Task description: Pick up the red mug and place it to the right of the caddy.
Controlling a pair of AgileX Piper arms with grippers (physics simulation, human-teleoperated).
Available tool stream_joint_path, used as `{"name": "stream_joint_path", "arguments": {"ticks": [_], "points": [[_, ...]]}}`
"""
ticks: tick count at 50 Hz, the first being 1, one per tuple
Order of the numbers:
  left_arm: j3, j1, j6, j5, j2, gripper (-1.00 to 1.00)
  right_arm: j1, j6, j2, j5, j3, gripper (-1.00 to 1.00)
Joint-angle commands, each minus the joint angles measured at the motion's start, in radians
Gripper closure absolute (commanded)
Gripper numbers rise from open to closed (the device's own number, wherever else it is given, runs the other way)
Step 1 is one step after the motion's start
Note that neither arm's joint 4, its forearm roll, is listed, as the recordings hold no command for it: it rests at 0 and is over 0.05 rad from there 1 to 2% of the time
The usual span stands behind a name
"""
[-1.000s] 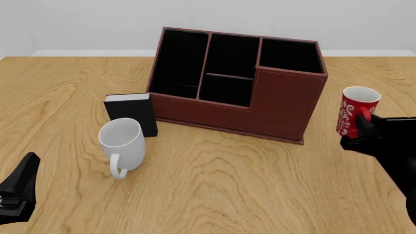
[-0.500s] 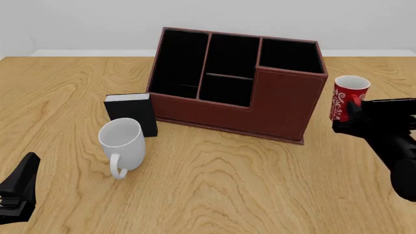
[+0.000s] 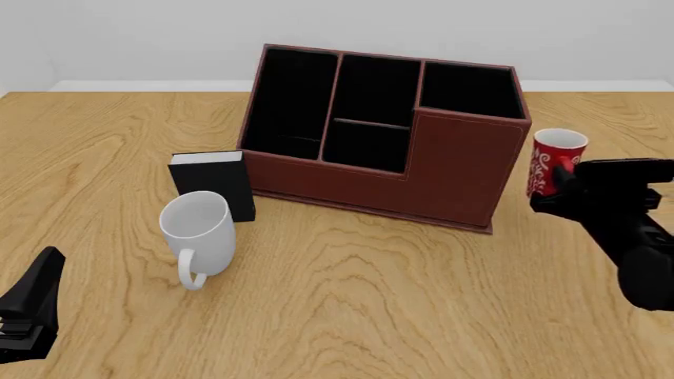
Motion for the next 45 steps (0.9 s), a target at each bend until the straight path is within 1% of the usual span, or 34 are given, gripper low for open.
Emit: {"name": "stream_joint_path", "arguments": {"ticks": [1,16,45], "points": [[0.0,0.0,0.0,0.0,0.0,-1.0,0.007,0.029,0.019,0.0,-0.014,1.0],[0.0,0.0,0.0,0.0,0.0,-1.0,0.02,0.038,0.042,-0.009,-0.009,1.0],[0.0,0.0,0.0,0.0,0.0,-1.0,0.004,0.047,0.048,-0.042,0.036,1.0]]}}
